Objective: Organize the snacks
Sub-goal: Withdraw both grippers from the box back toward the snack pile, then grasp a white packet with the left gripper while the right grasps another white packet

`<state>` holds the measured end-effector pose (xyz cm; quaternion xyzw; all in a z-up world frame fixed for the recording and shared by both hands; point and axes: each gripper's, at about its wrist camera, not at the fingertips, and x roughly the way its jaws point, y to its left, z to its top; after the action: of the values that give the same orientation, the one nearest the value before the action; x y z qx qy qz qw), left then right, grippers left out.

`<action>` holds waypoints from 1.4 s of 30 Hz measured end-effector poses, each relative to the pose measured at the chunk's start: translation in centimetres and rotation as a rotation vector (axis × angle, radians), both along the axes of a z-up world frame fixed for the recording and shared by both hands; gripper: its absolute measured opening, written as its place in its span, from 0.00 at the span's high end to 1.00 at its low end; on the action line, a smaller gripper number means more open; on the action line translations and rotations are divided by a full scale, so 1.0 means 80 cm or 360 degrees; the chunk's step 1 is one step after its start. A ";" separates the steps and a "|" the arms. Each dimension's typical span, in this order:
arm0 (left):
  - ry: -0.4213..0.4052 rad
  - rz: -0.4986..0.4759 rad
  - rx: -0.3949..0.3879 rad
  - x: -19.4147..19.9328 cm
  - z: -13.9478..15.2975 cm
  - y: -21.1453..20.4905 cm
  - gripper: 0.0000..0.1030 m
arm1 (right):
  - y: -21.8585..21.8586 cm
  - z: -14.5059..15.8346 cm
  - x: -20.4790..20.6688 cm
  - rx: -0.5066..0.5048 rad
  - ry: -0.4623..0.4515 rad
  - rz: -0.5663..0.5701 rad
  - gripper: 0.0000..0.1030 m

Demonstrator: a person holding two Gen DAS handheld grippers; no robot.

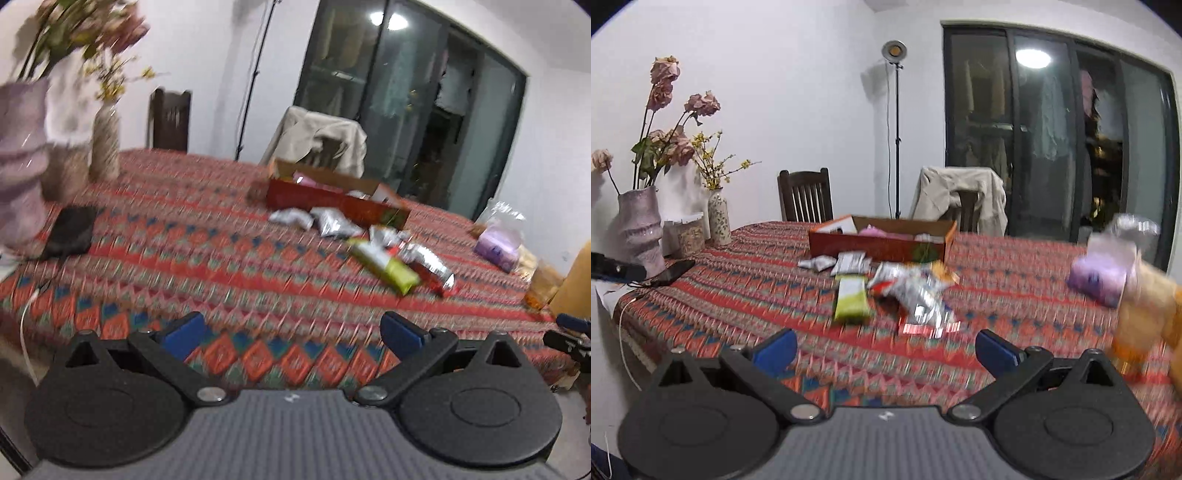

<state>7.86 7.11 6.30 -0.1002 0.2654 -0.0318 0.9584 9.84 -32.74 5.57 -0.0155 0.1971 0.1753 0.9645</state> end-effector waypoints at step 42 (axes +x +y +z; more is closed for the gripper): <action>0.0173 -0.0433 0.0399 0.492 -0.075 -0.033 0.00 | 0.190 -0.007 0.401 -0.0049 0.0177 0.0091 0.05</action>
<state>47.20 4.51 0.31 0.0550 0.3296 -0.1223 0.9345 41.94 -17.51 4.99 -0.0261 0.2527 0.2002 0.9463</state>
